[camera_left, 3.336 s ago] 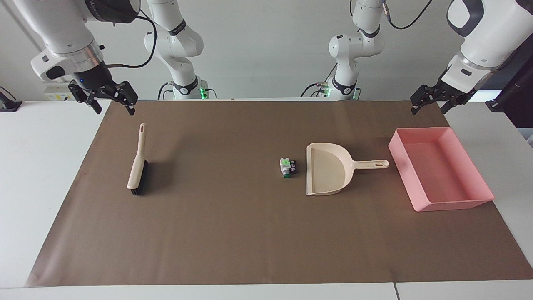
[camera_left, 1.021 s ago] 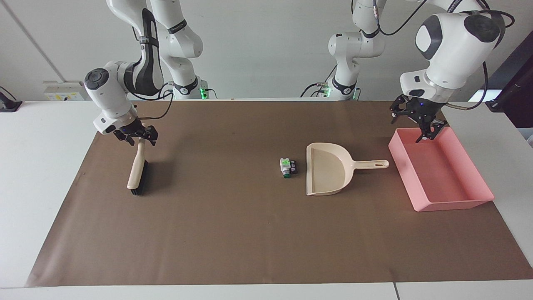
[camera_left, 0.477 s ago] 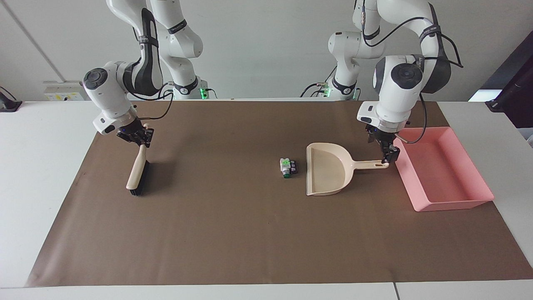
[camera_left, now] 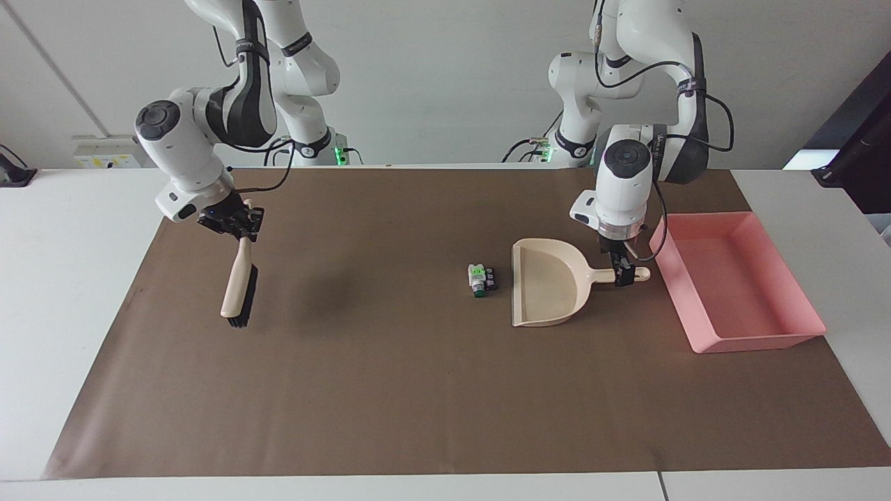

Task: Clean e-waste and dump in bin
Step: 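Grasp the brush with the right gripper while the left gripper grasps the dustpan, then carry the brush with the right gripper toward the circuit board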

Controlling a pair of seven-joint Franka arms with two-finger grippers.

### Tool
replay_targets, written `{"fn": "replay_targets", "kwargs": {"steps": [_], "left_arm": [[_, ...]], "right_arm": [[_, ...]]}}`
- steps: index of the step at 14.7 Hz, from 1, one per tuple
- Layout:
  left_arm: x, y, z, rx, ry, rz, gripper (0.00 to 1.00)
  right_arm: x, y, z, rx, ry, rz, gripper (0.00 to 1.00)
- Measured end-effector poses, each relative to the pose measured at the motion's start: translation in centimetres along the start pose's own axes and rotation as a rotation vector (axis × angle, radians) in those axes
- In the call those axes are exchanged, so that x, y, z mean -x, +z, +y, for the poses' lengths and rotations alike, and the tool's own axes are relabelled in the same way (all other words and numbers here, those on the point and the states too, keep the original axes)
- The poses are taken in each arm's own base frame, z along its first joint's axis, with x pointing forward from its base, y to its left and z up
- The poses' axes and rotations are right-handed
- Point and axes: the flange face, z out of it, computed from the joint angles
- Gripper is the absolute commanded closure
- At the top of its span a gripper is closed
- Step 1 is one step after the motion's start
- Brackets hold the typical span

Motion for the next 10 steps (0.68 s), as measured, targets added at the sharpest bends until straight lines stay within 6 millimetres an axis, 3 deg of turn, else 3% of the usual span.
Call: {"fn": "replay_targets", "kwargs": {"steps": [4, 7, 10], "left_arm": [[-1.7, 2.9, -0.1, -0.004, 0.005, -0.027, 0.07], [-1.9, 2.9, -0.2, -0.009, 0.001, -0.028, 0.10], [-1.7, 2.4, -0.3, -0.017, -0.003, -0.026, 0.16]], "right_arm": [[-0.8, -0.7, -7.3, 0.014, -0.094, -0.031, 1.00], [-1.4, 0.0, -10.8, 0.019, -0.073, -0.042, 1.00], [-0.8, 1.3, -18.1, 0.027, -0.038, -0.052, 1.00]]}}
